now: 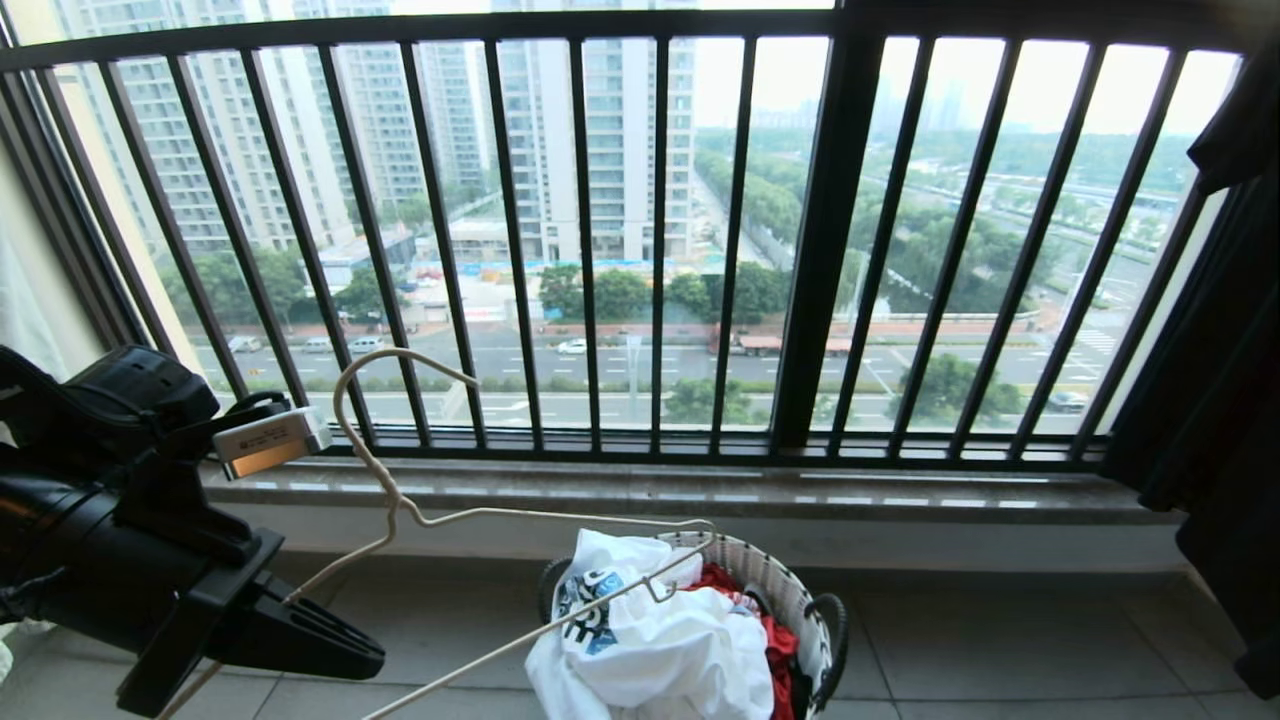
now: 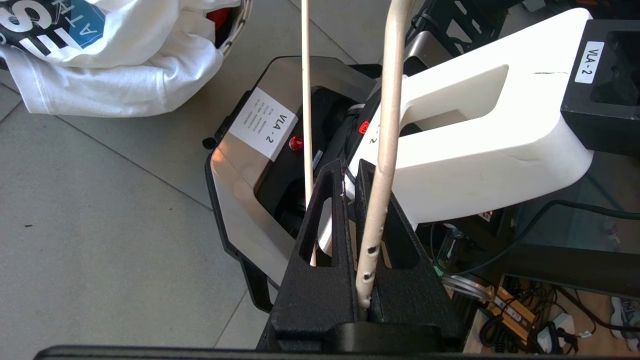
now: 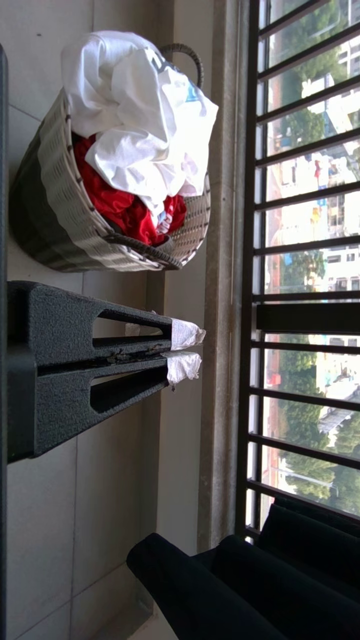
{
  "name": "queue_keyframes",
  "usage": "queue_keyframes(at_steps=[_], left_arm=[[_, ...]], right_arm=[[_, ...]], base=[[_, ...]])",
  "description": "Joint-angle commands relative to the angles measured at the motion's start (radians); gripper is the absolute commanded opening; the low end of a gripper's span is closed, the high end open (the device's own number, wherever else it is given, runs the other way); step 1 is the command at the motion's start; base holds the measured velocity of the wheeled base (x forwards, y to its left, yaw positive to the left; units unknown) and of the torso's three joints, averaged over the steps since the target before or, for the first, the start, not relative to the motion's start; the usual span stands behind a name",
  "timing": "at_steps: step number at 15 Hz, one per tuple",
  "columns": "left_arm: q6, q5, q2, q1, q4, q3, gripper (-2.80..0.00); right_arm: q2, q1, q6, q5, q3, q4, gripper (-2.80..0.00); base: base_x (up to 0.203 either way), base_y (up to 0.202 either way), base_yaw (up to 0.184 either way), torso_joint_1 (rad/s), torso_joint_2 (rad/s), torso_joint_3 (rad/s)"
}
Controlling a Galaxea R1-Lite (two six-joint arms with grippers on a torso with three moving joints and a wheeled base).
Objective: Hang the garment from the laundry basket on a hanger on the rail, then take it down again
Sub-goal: Pick up clothes from the basket
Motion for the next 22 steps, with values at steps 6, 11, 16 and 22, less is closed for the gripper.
queue_keyframes(at_steps=[6, 11, 16, 22], left_arm=[[0.004, -0.005, 0.0, 0.001, 0.005, 0.0, -2.8], [0.026, -0.005, 0.001, -0.002, 0.01, 0.003, -2.8], [0.029, -0.005, -0.008, -0.001, 0.008, 0.008, -2.8], [0.073, -0.003, -0.028, 0.008, 0.011, 0.015, -2.8]], right_arm=[[0.001, 0.0, 0.0, 0.0, 0.0, 0.0, -2.8], [0.001, 0.0, 0.0, 0.0, 0.0, 0.0, -2.8], [0.001, 0.0, 0.0, 0.0, 0.0, -0.001, -2.8], [0.001, 0.0, 0.0, 0.0, 0.0, -0.001, -2.8]], base=[[0.0, 0.0, 0.0, 0.0, 0.01, 0.005], [0.0, 0.0, 0.0, 0.0, 0.0, 0.0], [0.0, 0.0, 0.0, 0.0, 0.0, 0.0], [0.0, 0.0, 0.0, 0.001, 0.0, -0.078]])
